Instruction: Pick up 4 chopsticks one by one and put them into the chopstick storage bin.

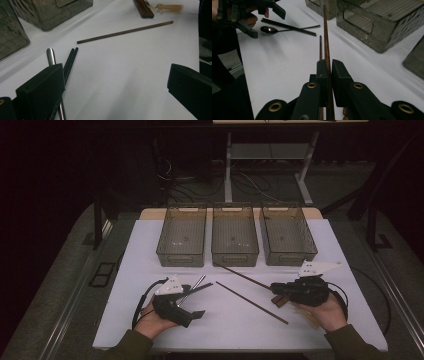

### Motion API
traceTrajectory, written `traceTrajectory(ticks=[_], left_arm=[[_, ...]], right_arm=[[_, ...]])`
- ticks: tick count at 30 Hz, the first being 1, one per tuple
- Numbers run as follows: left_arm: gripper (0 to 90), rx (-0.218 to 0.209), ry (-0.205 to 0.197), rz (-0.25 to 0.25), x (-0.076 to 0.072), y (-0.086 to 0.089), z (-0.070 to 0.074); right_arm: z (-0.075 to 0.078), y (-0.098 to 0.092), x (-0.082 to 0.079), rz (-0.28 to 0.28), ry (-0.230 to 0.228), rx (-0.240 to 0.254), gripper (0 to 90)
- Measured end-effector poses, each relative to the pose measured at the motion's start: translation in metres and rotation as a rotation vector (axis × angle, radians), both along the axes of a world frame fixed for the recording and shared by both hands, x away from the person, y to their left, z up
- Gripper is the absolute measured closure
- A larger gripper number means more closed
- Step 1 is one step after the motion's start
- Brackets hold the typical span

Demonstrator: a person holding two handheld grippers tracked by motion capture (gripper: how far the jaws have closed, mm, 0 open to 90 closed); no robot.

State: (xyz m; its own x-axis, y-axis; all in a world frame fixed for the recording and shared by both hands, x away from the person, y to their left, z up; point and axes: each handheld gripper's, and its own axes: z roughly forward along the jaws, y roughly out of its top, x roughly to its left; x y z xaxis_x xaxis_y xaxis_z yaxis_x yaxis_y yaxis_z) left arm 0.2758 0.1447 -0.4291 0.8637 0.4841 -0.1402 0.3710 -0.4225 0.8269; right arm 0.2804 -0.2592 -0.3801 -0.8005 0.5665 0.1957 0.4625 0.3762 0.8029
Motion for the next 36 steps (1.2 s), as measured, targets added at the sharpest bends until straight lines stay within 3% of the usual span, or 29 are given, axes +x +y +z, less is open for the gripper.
traceTrajectory(ticks=[7,18,22,24,36], left_arm=[[0.0,-0.012,-0.006,-0.005,0.001,0.003,-0.002],[0.0,0.017,-0.011,-0.017,0.002,0.005,-0.004],[0.0,0.006,-0.012,-0.014,0.002,0.005,-0.003],[0.0,-0.011,-0.007,-0.002,0.001,0.004,-0.003],[0.0,-0.008,-0.012,0.004,0.002,0.005,-0.002]], right_arm=[[0.006,0.006,0.007,-0.005,-0.012,0.018,84.4],[0.014,0.021,0.026,-0.038,-0.028,0.041,84.4],[0.02,0.027,0.035,-0.058,-0.033,0.067,84.4],[0.023,0.031,0.038,-0.066,-0.037,0.063,84.4],[0.04,0.051,0.058,-0.11,-0.051,0.054,84.4]])
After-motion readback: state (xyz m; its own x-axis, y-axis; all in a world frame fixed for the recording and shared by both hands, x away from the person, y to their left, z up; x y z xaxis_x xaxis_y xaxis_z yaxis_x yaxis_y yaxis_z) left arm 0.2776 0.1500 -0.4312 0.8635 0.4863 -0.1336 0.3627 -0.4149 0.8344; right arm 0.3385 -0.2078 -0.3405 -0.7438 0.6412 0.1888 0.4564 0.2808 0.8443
